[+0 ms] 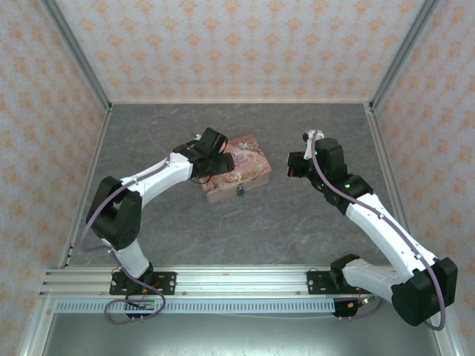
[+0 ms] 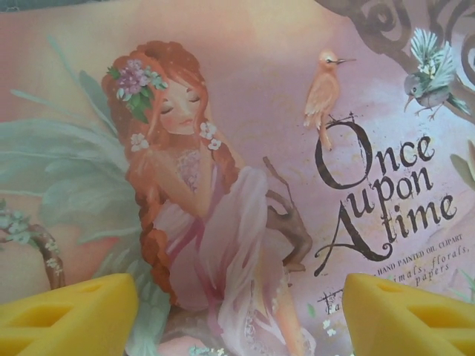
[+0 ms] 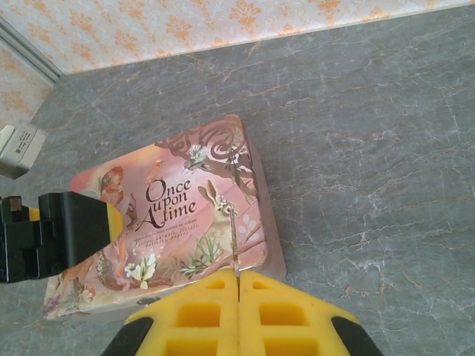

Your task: Unlock a padlock with a key

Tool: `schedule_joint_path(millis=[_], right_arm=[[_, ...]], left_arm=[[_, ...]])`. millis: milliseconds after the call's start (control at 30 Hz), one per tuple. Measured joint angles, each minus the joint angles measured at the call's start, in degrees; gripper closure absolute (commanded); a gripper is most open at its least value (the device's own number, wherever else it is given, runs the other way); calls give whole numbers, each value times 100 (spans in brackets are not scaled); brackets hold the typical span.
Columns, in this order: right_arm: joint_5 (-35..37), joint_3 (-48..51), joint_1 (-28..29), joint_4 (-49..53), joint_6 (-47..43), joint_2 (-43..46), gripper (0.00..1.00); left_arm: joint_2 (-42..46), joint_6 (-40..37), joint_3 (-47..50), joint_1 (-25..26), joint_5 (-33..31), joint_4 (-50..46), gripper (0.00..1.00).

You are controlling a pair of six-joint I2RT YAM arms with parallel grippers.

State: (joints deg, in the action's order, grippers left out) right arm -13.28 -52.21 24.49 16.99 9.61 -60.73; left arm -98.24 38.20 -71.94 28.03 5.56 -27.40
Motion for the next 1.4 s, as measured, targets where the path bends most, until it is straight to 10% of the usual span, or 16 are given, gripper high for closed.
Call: schedule_joint_path(millis=[800,1400], right_arm=[[-1088,96,0,-511,203,-800,100],[-2946,-1644,2,-2188,1008,-4190,100]], left_arm=[[-940,-1707,-1185,-1104,745,603,22],[1934,-1305,2933,-737,1506,2940,19]])
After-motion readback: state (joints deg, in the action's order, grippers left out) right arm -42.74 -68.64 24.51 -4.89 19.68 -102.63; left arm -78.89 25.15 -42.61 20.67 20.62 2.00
